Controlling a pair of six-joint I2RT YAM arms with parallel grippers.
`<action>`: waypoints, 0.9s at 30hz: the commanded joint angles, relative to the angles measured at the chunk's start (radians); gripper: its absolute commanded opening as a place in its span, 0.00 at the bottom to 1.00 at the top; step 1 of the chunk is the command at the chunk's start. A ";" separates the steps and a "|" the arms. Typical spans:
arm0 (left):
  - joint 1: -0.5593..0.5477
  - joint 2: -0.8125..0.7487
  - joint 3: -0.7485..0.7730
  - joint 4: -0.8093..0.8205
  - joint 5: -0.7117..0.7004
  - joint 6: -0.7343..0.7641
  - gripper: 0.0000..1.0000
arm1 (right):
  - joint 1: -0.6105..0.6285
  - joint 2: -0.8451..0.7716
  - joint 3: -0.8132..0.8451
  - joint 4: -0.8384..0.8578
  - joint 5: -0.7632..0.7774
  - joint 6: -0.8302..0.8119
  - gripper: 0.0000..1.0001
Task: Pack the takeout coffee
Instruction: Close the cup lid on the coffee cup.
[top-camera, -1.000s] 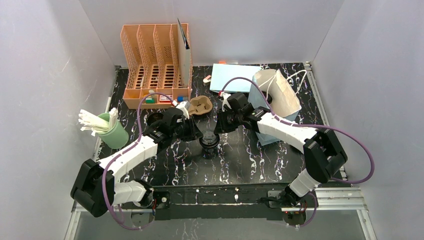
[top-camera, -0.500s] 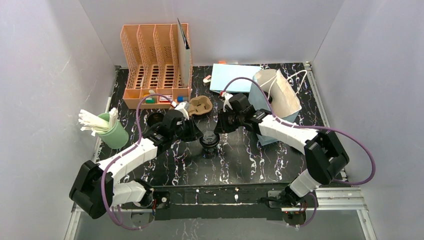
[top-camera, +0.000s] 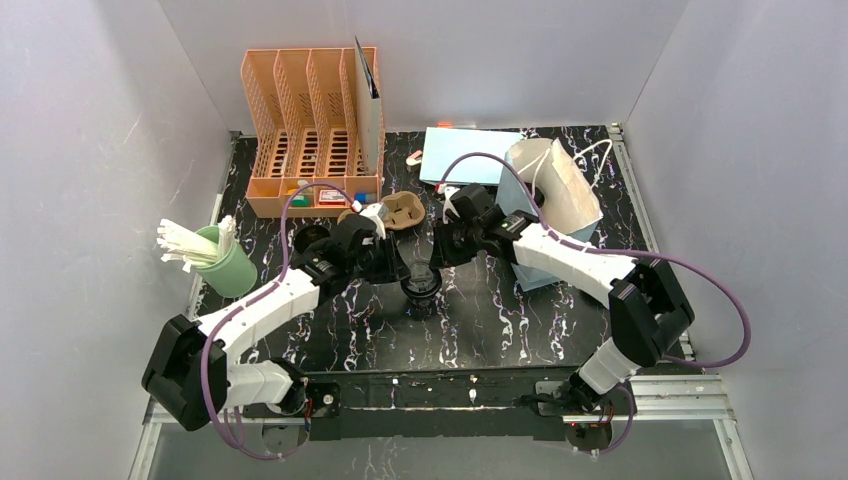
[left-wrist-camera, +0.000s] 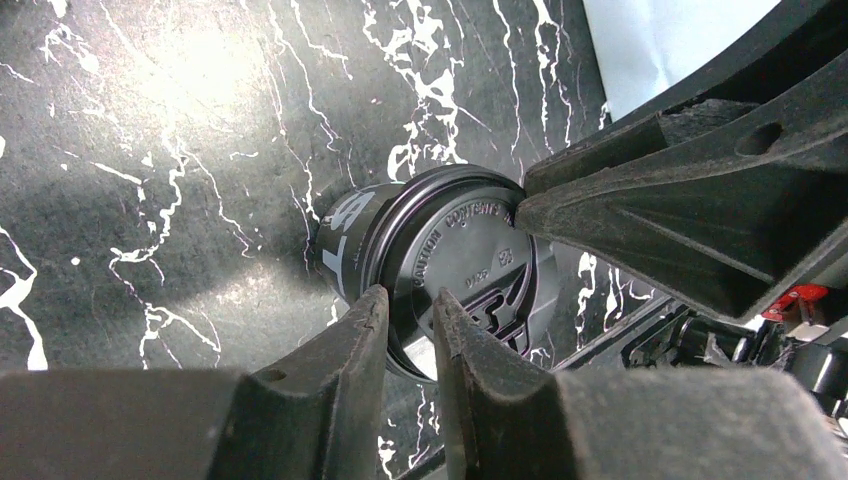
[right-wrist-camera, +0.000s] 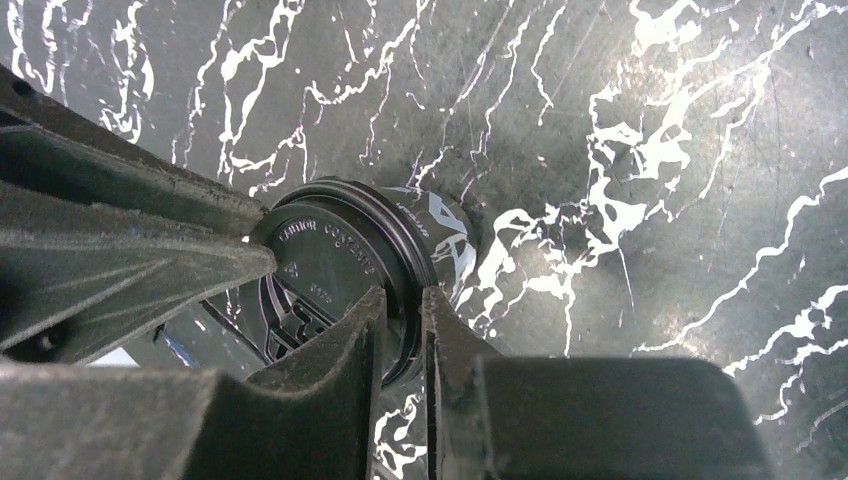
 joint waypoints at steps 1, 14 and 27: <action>-0.027 0.026 0.100 -0.152 0.000 0.044 0.24 | 0.031 0.042 0.105 -0.174 0.040 -0.034 0.28; -0.026 0.052 0.239 -0.237 -0.033 0.115 0.37 | 0.028 0.053 0.241 -0.244 0.086 -0.062 0.46; -0.032 0.034 0.269 -0.310 0.108 0.515 0.98 | 0.029 -0.179 0.178 -0.252 0.295 -0.051 0.98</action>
